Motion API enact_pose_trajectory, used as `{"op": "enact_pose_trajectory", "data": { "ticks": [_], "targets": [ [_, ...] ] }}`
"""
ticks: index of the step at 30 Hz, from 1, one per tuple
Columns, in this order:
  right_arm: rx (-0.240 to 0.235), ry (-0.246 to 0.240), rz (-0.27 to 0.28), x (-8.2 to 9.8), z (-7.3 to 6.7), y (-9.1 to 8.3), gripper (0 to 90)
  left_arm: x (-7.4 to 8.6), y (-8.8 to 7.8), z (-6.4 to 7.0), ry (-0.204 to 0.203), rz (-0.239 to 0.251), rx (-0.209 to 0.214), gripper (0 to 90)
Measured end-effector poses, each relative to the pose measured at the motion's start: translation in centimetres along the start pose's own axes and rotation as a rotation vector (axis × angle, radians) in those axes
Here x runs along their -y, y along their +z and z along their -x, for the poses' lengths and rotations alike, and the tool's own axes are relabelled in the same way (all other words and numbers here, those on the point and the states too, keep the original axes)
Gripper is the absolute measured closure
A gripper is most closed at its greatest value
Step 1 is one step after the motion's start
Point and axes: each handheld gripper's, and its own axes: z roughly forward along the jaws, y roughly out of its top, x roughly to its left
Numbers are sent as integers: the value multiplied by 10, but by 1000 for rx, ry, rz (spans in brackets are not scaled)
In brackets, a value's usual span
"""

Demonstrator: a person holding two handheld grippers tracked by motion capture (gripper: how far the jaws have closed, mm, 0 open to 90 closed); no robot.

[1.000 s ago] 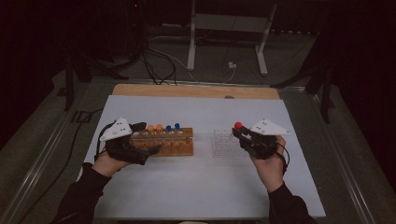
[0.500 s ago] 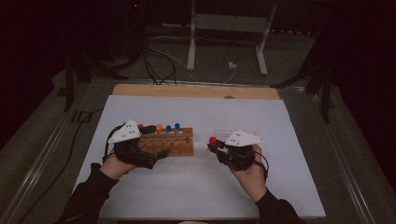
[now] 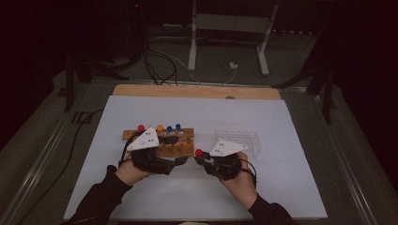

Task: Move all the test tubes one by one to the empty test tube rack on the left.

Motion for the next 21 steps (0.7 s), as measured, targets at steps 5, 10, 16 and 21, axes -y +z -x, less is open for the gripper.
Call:
{"op": "enact_pose_trajectory", "data": {
  "ticks": [5, 10, 16, 21],
  "targets": [
    [-16, -10, -7, 0, -4, 4, 751, 0, 10, 4, 5, -9, 31, 436],
    [-18, -18, -3, -1, -6, 4, 751, 0, 20, 7, 7, -23, 59, 521],
    [-17, -20, 0, -1, -7, 4, 751, 1, 31, 7, 3, -42, 58, 626],
    [-18, -20, -1, -1, -7, 4, 750, 1, 36, 4, -1, -51, 74, 696]
  ]
}}
